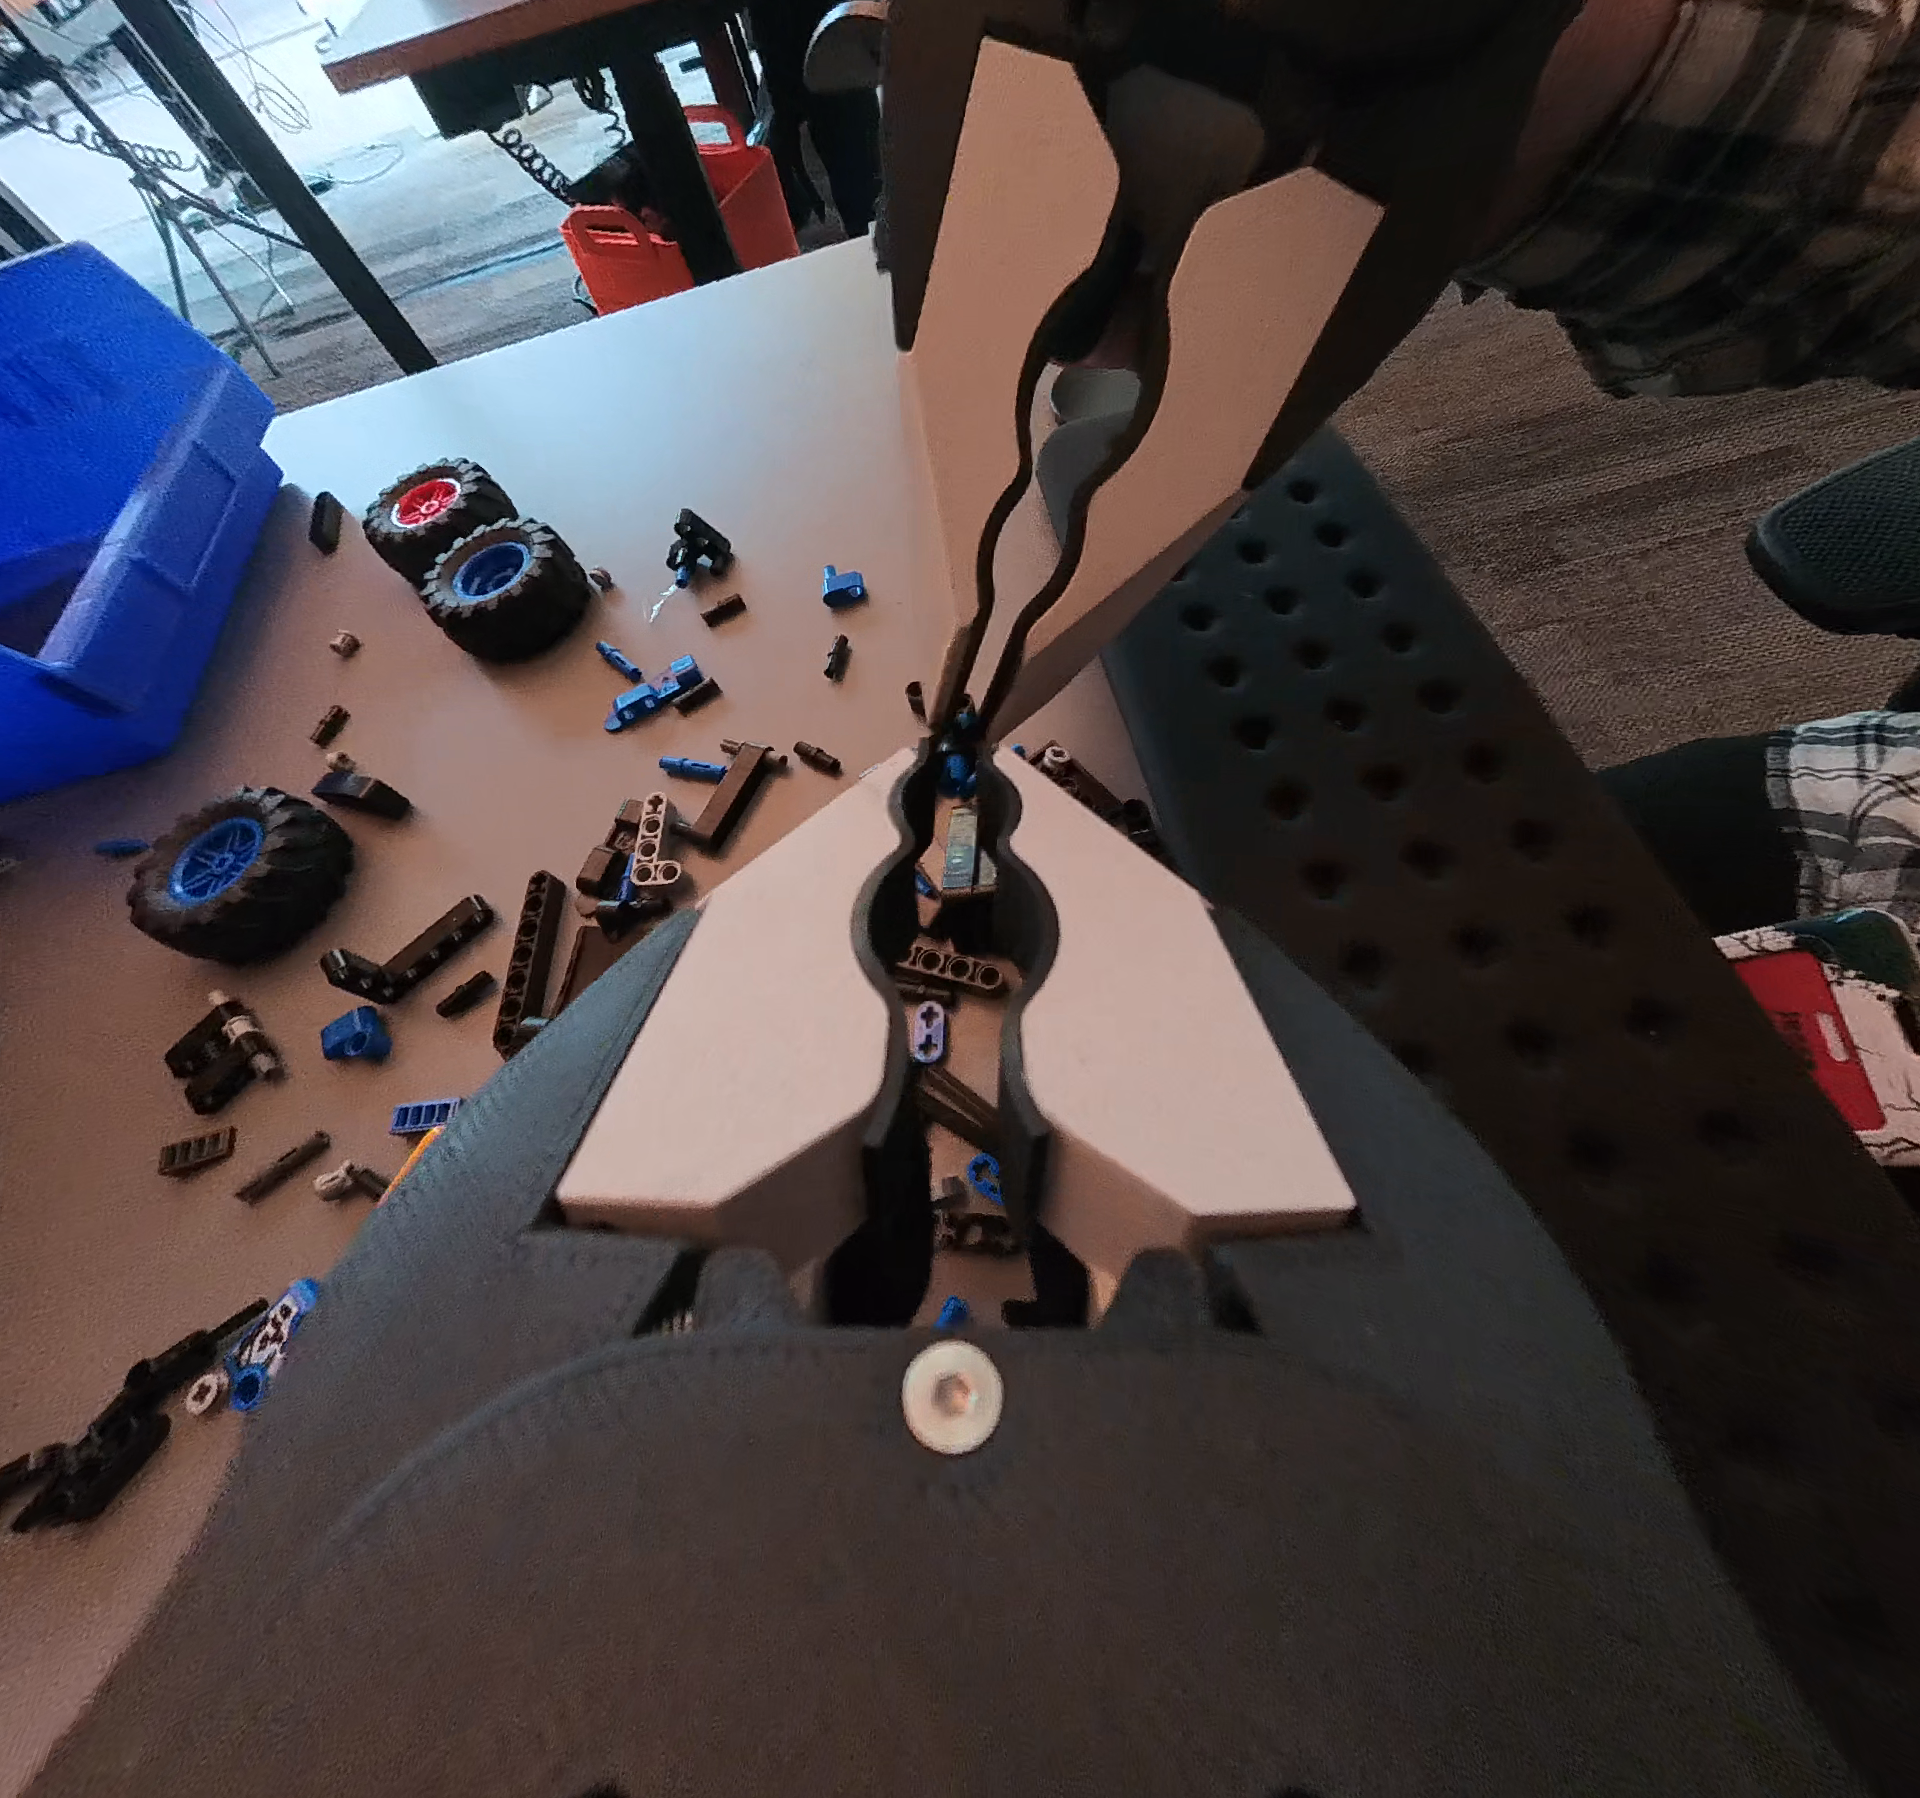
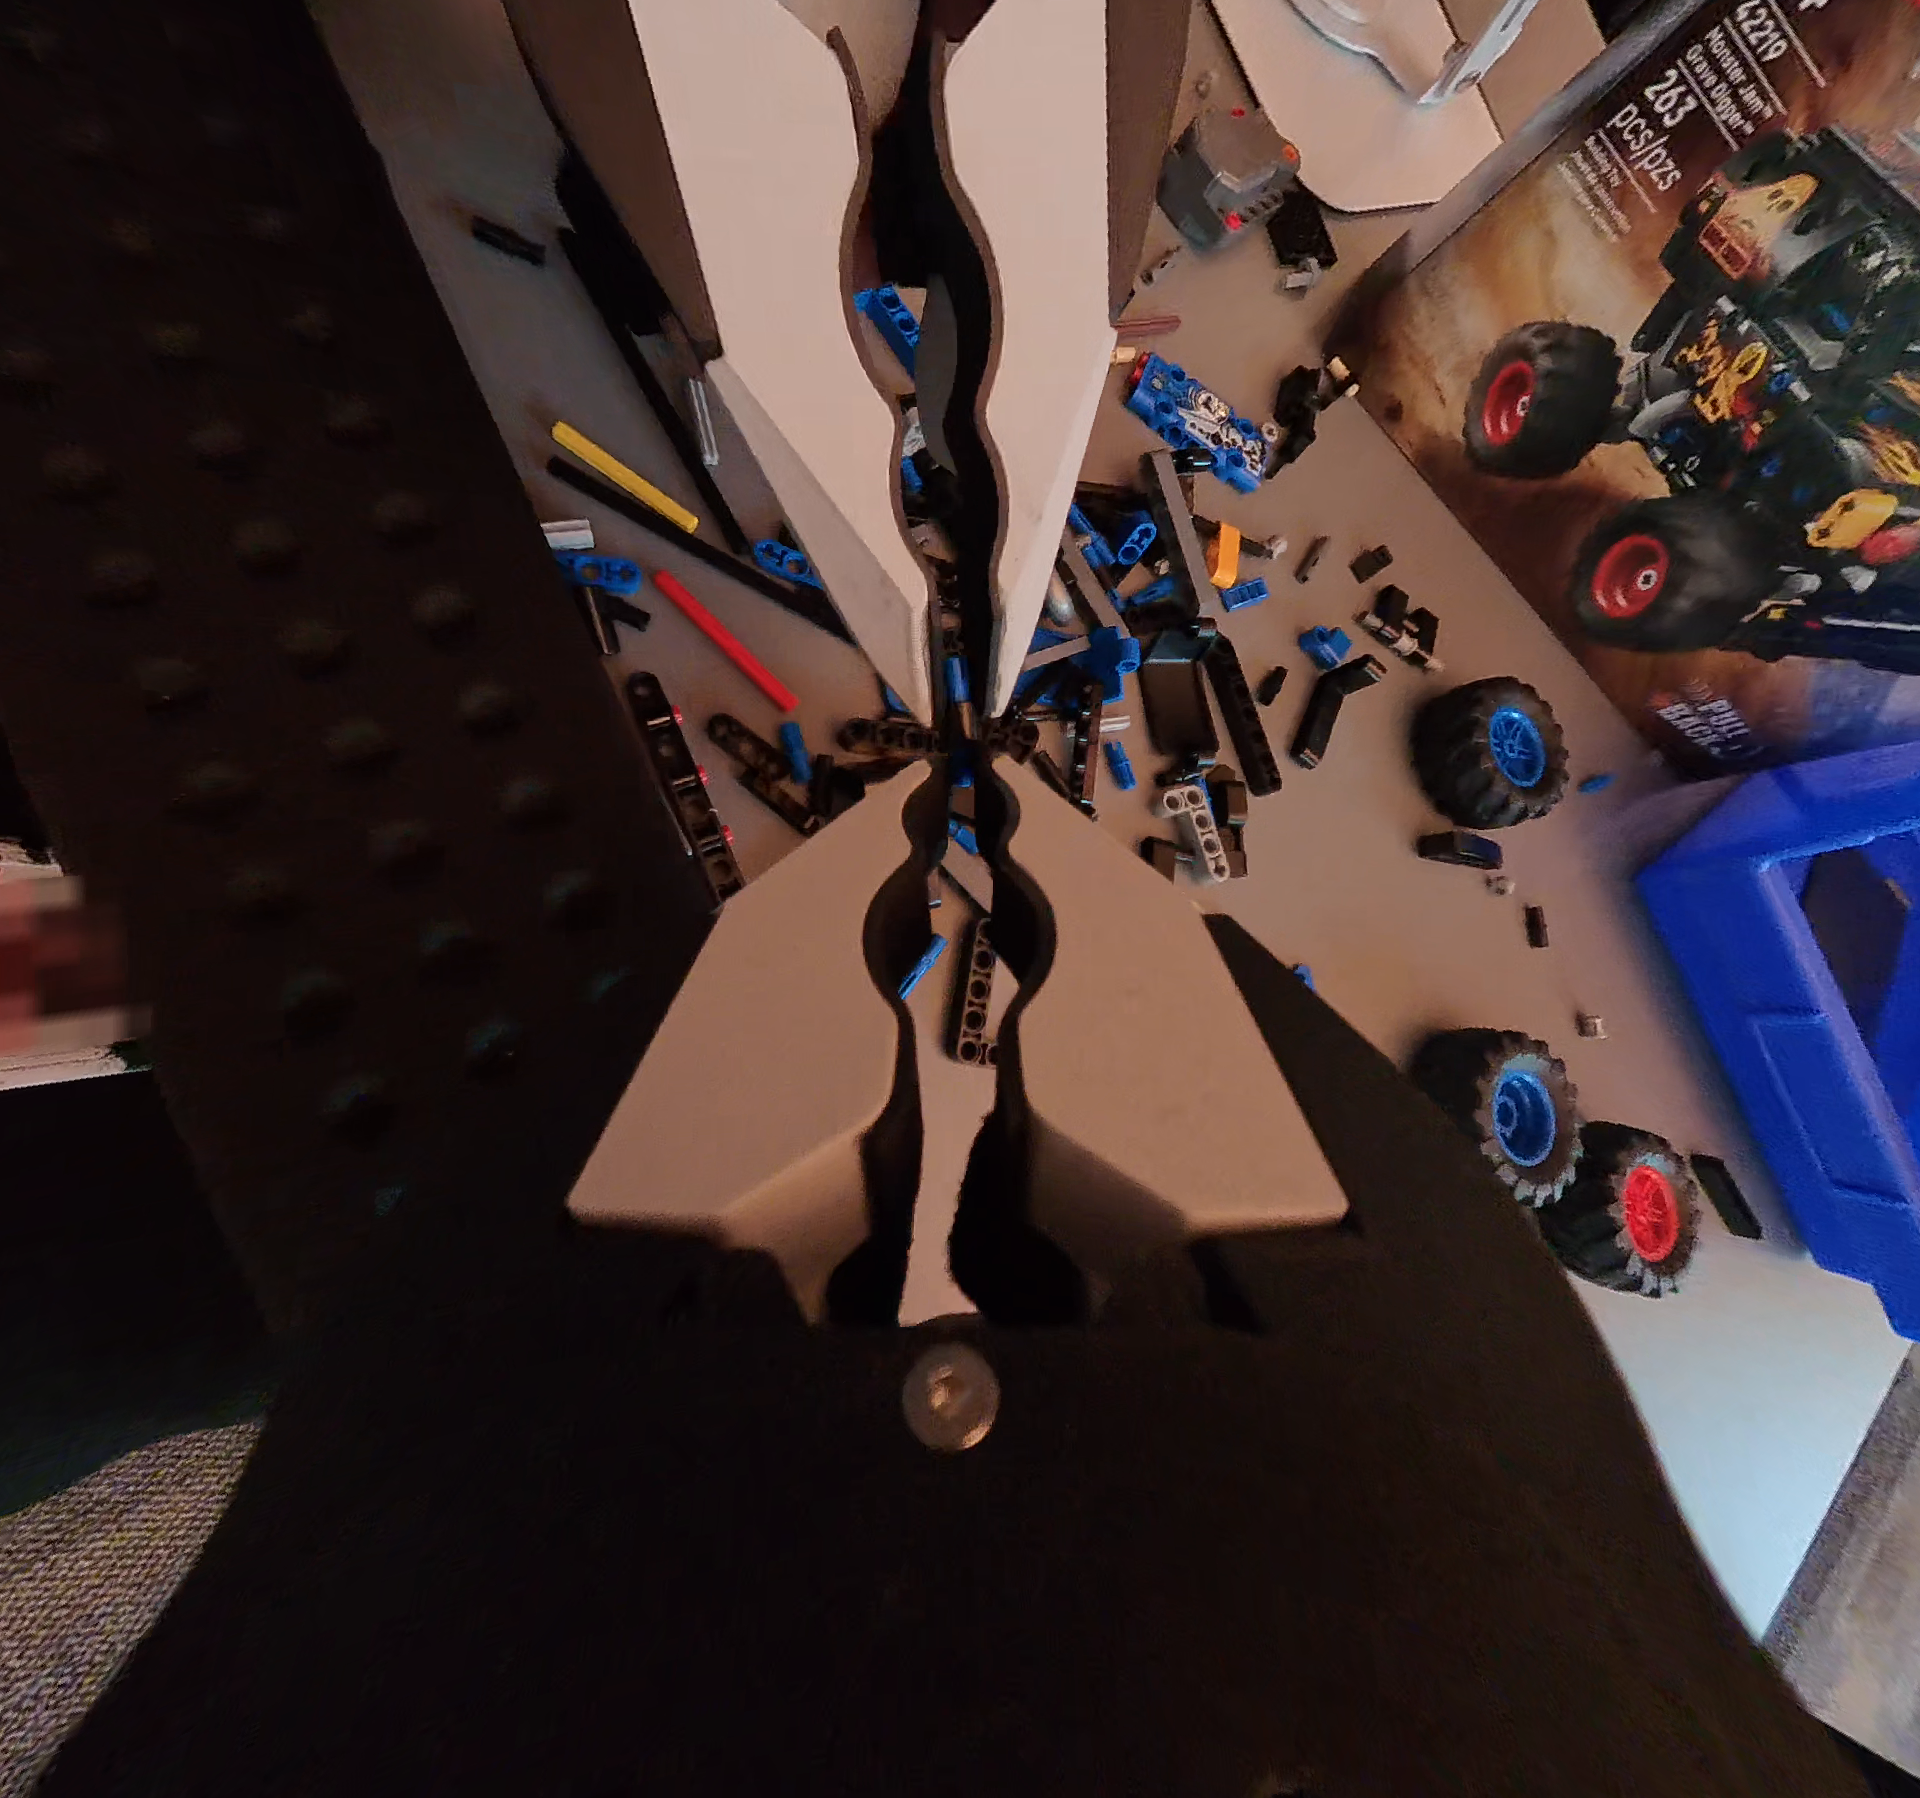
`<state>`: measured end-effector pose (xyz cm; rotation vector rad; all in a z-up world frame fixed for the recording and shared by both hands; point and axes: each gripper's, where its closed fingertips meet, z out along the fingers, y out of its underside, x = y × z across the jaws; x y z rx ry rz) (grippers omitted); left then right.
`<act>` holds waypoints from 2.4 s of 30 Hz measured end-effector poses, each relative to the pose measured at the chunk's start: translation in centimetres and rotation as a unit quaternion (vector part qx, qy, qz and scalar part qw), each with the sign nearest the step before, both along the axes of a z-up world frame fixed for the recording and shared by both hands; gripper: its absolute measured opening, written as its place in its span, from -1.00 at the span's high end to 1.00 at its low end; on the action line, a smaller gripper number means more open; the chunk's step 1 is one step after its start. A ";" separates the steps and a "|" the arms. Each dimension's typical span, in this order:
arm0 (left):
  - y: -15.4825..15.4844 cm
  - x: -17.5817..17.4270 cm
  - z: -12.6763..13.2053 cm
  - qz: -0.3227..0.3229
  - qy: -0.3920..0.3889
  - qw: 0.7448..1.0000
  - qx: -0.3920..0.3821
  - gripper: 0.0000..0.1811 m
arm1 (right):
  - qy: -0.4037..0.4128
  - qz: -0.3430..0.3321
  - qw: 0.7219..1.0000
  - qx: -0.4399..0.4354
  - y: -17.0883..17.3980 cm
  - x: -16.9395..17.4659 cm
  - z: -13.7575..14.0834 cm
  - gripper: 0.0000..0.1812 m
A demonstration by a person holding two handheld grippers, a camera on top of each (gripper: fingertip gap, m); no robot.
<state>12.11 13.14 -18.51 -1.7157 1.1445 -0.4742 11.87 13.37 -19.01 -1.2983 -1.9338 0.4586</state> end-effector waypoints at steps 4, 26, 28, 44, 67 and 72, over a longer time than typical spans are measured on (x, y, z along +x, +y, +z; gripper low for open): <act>0.0 -0.2 1.2 -0.001 -0.032 0.999 0.007 0.95 | 0.028 0.000 1.000 0.004 0.0 -0.3 1.1 0.99; -0.3 -3.4 5.6 0.002 -0.136 0.991 -0.001 0.96 | 0.111 -0.026 0.993 -0.037 1.5 1.6 0.8 0.98; 0.1 -3.7 3.6 0.013 -0.091 0.996 -0.016 0.96 | 0.109 -0.028 0.992 -0.050 2.0 1.4 0.3 0.98; 1.0 -3.9 -4.0 0.036 0.066 0.994 -0.077 0.75 | 0.032 -0.055 0.989 -0.134 4.4 3.0 -2.2 0.68; 4.3 -7.2 -0.1 0.146 0.008 0.989 0.000 0.45 | -0.076 -0.180 0.979 -0.056 12.1 9.8 -5.7 0.78; 4.2 -6.8 -0.5 0.138 0.018 0.990 -0.002 0.45 | -0.092 -0.128 0.984 -0.089 12.0 8.4 -6.9 0.89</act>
